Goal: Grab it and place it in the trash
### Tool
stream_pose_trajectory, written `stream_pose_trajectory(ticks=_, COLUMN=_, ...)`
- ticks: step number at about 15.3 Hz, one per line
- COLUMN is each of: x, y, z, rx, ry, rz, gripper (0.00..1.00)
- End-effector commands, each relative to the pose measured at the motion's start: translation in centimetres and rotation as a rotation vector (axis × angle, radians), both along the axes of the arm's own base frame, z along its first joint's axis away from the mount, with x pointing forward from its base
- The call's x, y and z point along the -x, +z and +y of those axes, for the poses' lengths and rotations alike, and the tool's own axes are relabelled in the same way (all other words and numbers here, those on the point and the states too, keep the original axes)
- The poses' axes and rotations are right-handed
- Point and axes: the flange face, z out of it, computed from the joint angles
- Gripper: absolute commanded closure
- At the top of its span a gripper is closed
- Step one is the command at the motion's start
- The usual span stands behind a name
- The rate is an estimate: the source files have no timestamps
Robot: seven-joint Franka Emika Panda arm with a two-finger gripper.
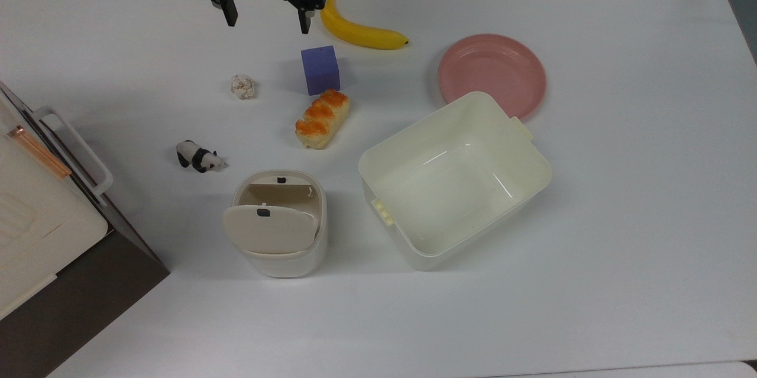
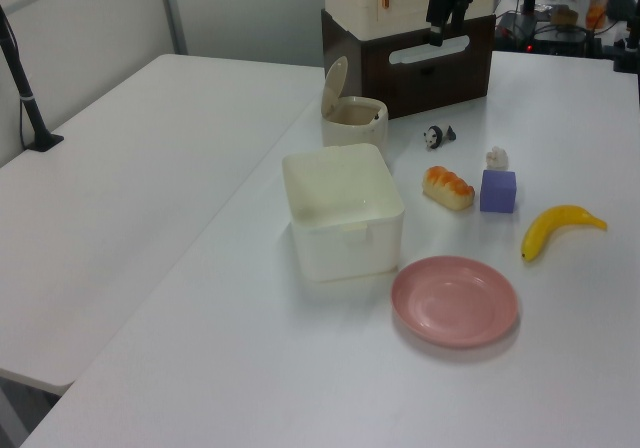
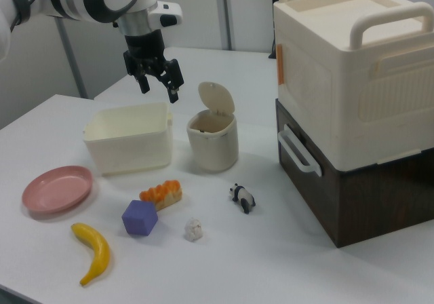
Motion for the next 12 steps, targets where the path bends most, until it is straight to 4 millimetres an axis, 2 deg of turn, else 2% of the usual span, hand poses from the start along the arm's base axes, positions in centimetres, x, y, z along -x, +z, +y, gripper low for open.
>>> stream_pose_trajectory(ticks=1, x=1.01, y=1.0, z=1.65, rx=0.0, ry=0.041, rz=0.029, gripper=0.0)
stream_pose_trajectory(ticks=12, x=1.01, y=0.95, z=1.57, rx=0.001, ry=0.049, rz=0.029, gripper=0.0)
